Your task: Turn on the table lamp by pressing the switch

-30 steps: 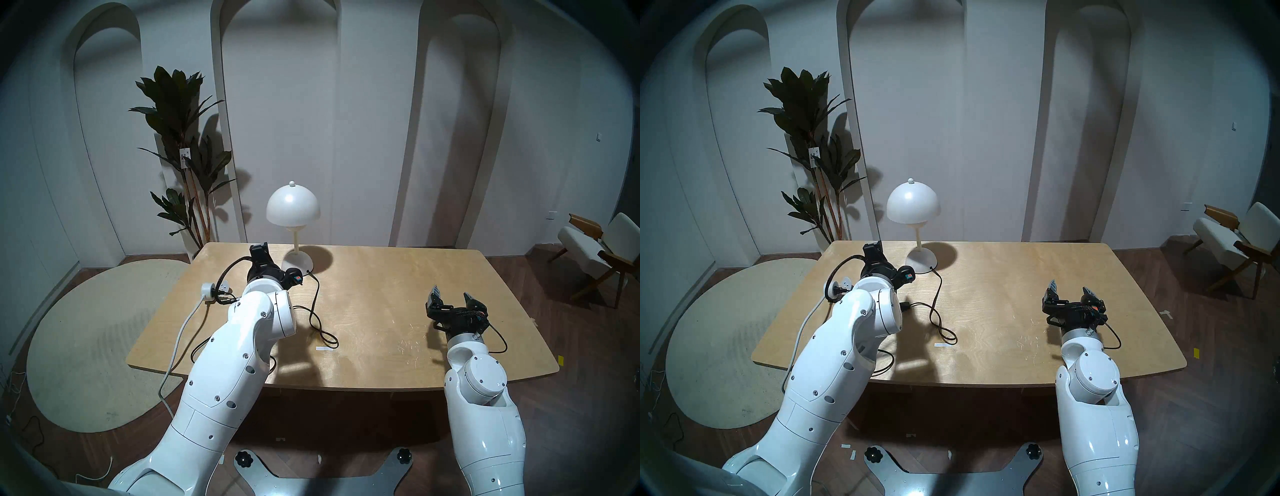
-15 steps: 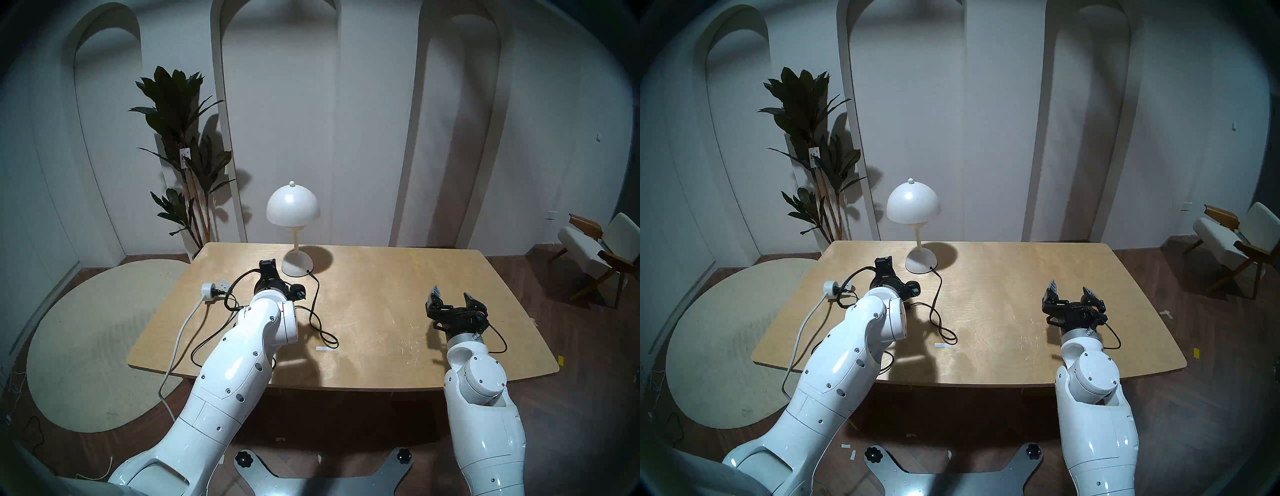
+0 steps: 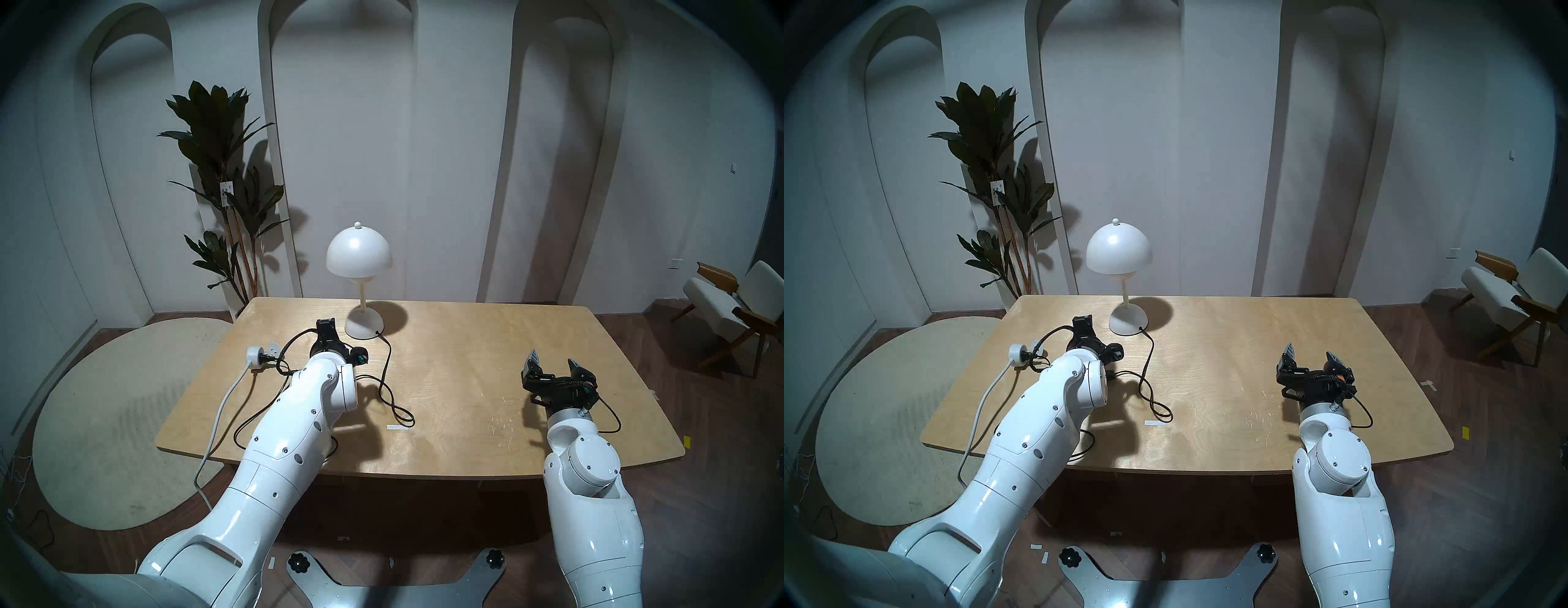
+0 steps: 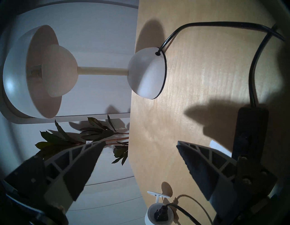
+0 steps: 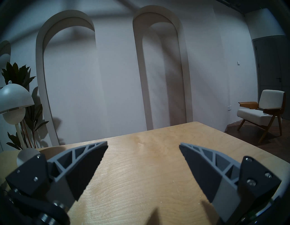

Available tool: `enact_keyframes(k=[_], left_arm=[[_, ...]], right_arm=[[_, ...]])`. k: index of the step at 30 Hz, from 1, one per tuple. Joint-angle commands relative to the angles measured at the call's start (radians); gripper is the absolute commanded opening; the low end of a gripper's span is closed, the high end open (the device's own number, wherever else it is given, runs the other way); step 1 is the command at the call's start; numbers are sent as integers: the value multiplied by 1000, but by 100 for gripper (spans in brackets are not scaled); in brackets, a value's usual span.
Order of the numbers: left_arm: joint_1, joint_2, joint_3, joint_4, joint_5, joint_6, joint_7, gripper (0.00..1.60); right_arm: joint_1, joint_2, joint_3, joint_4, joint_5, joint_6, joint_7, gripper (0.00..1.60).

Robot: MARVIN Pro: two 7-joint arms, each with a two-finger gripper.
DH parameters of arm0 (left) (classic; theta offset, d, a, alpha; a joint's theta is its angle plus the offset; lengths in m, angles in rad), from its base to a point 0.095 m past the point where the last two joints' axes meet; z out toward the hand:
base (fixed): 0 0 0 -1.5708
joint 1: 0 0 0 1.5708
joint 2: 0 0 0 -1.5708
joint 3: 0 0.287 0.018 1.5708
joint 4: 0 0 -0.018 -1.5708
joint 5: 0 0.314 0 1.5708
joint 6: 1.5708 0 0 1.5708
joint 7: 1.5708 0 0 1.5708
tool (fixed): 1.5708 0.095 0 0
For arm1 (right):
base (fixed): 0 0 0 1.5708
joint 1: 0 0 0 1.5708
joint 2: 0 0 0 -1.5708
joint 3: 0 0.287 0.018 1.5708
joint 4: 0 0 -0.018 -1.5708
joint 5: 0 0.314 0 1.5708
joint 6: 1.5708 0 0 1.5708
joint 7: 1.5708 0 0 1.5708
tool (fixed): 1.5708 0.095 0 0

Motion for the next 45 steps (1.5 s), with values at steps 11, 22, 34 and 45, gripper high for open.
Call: enact_keyframes(k=[11,22,34,45], left_arm=[[-23,-17,-6,49,-22,-28,72,160],[-10,45,93,-13,58,-59,-67,160],[-56,53,155,-19,121,-82,-163,160],[-77,29,159,-23,137,-55,-173,160]], right_arm=[[4,1,0,-25,1,-12,3,160],[4,1,0,-24,1,-12,3,160],[4,1,0,-24,1,-12,3,160],[5,1,0,-24,1,-12,3,160]])
